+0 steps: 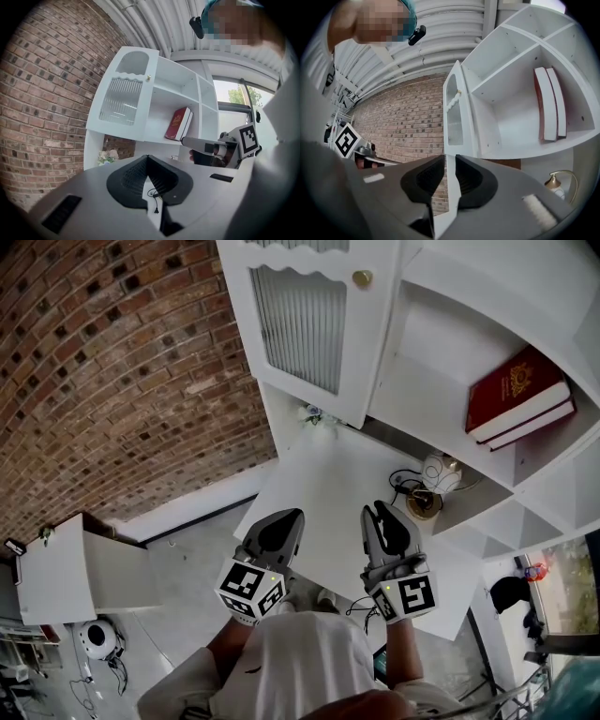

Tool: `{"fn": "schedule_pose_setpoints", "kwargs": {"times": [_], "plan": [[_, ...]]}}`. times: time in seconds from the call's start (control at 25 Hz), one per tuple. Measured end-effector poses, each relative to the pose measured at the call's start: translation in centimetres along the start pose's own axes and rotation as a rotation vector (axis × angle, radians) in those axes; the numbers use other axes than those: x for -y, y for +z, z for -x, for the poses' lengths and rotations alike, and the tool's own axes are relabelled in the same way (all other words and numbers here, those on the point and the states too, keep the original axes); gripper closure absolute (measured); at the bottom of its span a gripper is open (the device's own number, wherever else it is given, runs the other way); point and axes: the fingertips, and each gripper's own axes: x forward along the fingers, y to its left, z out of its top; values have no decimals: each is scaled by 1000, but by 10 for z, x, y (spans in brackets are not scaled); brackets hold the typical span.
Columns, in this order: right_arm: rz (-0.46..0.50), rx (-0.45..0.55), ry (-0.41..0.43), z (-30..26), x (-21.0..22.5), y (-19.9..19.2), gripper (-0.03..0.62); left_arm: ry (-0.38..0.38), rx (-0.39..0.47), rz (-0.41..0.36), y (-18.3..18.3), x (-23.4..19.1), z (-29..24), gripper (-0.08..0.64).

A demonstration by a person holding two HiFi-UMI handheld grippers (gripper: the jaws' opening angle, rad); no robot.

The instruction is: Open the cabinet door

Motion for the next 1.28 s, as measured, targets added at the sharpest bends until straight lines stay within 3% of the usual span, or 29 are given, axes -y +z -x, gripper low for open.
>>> {"fn": "schedule_pose_setpoints", "kwargs": {"times": [0.28, 1.28], "plan": [[-7, 14, 9, -16, 10, 4, 480, 19, 6, 5, 3, -5, -8, 551], [-1, 61, 16, -82, 45, 9, 480, 55, 5, 33, 5, -34, -38, 551]]}}
